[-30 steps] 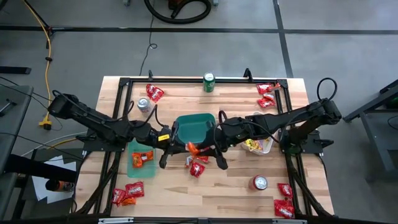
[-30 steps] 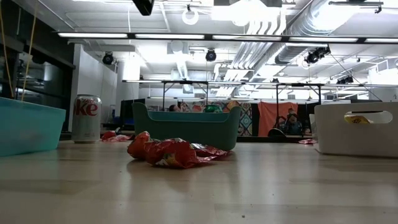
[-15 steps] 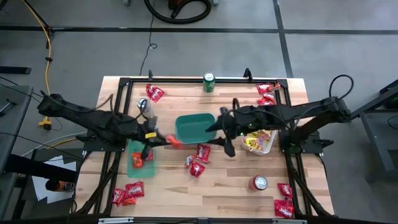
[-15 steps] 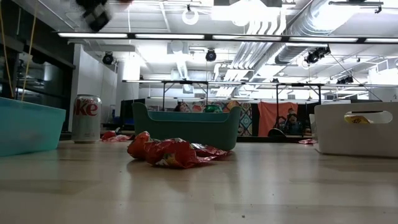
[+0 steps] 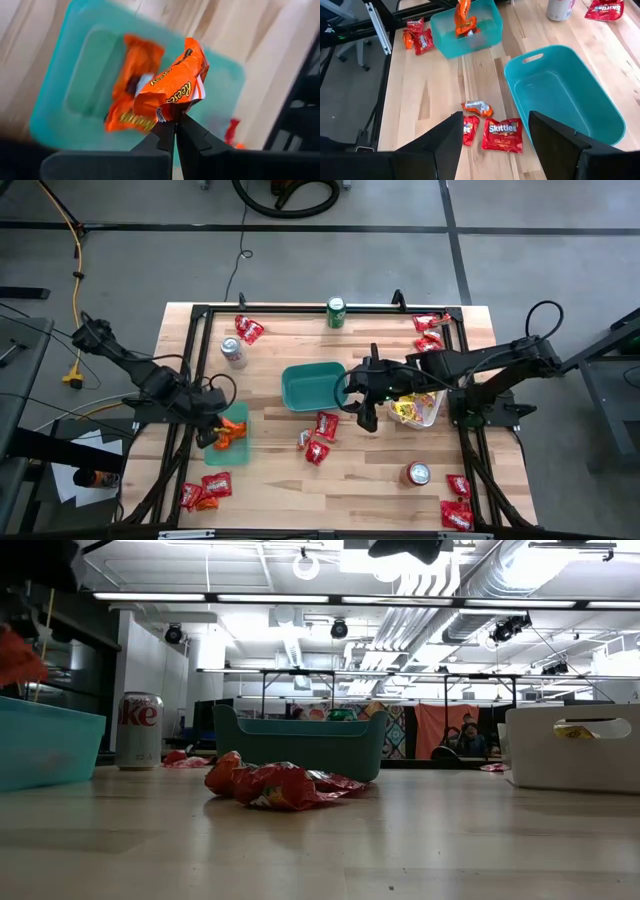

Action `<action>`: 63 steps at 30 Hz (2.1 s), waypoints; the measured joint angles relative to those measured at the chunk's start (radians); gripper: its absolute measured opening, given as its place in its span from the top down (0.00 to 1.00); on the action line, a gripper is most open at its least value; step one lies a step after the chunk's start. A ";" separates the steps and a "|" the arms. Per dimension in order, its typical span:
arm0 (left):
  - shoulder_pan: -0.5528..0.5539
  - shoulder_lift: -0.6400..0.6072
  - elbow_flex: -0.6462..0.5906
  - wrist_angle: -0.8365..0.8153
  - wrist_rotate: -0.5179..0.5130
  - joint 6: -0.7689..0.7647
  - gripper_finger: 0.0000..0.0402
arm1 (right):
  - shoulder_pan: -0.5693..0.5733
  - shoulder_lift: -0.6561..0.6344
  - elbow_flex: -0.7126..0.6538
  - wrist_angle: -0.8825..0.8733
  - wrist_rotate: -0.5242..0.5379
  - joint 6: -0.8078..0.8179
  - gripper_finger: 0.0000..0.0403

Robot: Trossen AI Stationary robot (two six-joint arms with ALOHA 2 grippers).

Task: Sort candy
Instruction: Put the orange chocolate into the light green bin

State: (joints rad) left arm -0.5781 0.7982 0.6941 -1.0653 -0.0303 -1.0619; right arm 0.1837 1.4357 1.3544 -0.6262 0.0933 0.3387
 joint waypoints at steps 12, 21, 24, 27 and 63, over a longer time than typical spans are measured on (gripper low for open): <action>0.023 -0.001 -0.001 -0.006 0.066 0.025 0.74 | 0.000 0.000 0.000 0.000 -0.027 -0.006 0.45; 0.074 -0.011 0.112 0.105 -0.048 0.094 0.49 | 0.000 -0.039 0.000 -0.066 -0.171 0.066 0.45; 0.105 -0.034 0.151 0.257 -0.200 0.187 0.47 | 0.000 -0.065 0.000 -0.081 -0.125 0.116 0.45; 0.148 -0.053 0.158 0.436 -0.313 0.321 0.47 | -0.003 -0.085 0.000 -0.092 -0.031 0.213 0.45; 0.779 -0.022 0.021 0.746 -0.296 0.514 0.47 | -1.008 -0.060 -0.396 -0.233 0.443 0.949 0.45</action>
State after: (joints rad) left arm 0.2004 0.7765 0.7155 -0.3195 -0.3260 -0.5480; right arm -0.8243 1.3756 0.9584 -0.8590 0.5361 1.2882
